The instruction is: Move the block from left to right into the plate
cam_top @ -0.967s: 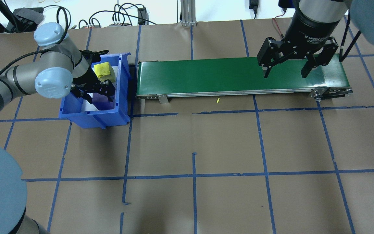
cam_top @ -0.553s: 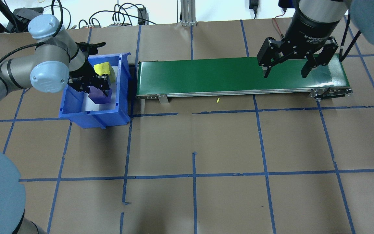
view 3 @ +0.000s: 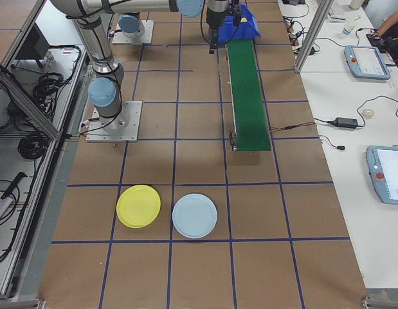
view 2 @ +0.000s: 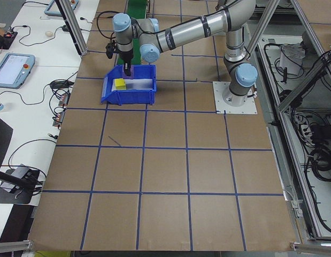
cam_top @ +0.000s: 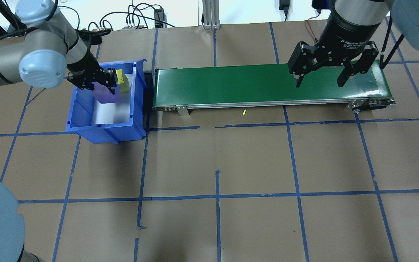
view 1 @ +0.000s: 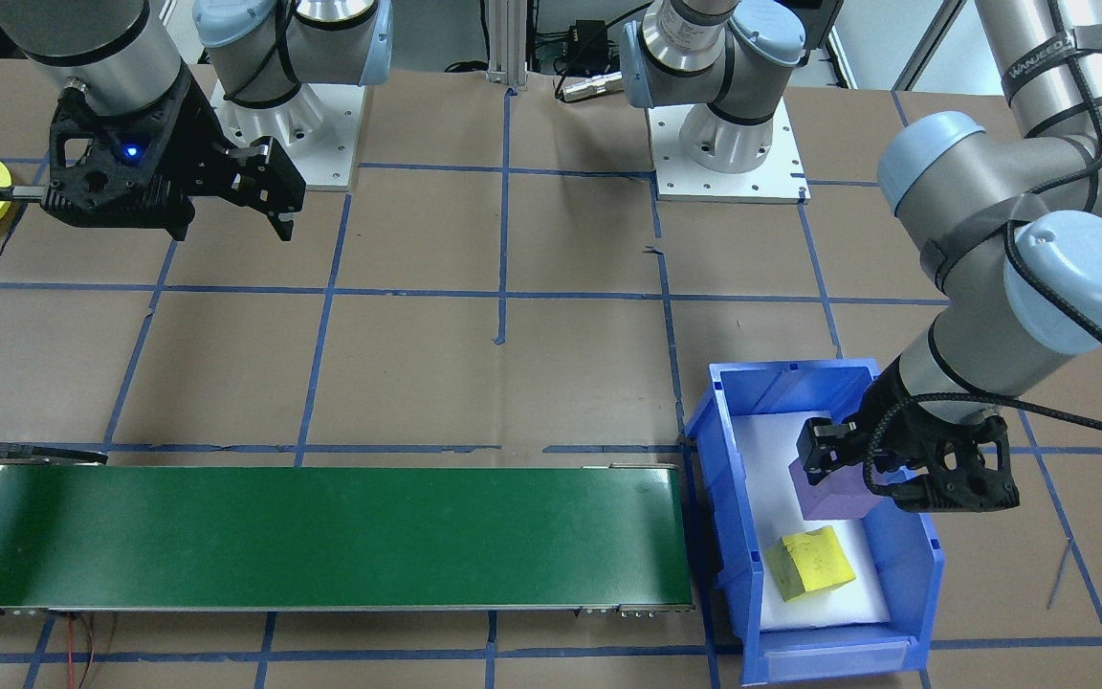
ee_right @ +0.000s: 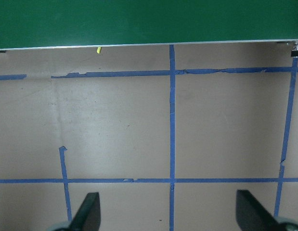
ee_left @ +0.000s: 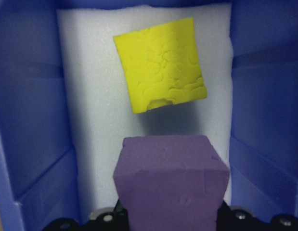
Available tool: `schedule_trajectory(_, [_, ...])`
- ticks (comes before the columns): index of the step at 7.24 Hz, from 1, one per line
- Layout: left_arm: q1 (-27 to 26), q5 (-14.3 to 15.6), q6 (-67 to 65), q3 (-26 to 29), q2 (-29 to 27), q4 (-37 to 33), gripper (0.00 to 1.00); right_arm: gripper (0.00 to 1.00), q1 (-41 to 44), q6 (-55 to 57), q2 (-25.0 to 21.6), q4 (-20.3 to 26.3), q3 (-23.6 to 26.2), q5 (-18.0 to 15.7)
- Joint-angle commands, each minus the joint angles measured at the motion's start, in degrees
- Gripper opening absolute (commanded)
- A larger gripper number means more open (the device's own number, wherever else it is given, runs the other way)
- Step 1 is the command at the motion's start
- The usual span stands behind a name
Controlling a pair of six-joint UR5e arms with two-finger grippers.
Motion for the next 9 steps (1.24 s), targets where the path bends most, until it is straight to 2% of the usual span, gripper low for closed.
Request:
schedule_trajectory(1, [-6.8, -0.7, -4.9, 2.8, -0.3, -0.1, 0.16, 1.00, 0.0, -0.1, 0.1, 0.0, 0.0, 0.0])
schedule_trajectory(4, [-15.0, -0.6, -8.3, 2.9, -6.3, 8.4, 0.19, 1.00, 0.0, -0.1, 0.0, -0.2, -0.4, 0.6])
schedule_trajectory(5, [-15.1, -0.6, -7.0, 2.2, -7.2, 9.4, 0.19, 1.00, -0.1, -0.1, 0.0, -0.2, -0.3, 2.4])
schedule_trajectory(6, [-15.1, -0.5, -6.2, 1.8, -7.8, 9.9, 0.19, 1.00, 0.0, -0.1, 0.0, -0.1, -0.3, 2.5])
schedule_trajectory(7, [-15.1, -0.5, -6.0, 1.8, -11.2, 14.1, 0.21, 1.00, 0.0, -0.1, 0.0, -0.2, -0.3, 2.5])
schedule_trajectory(8, [-15.1, -0.8, -6.5, 1.8, -11.9, 14.9, 0.27, 1.00, 0.0, -0.1, 0.0, -0.2, -0.3, 2.4])
schedule_trajectory(9, [-15.1, -0.7, -6.8, 1.6, -11.8, 14.9, 0.68, 1.00, -0.1, -0.1, 0.0, -0.2, -0.3, 2.4])
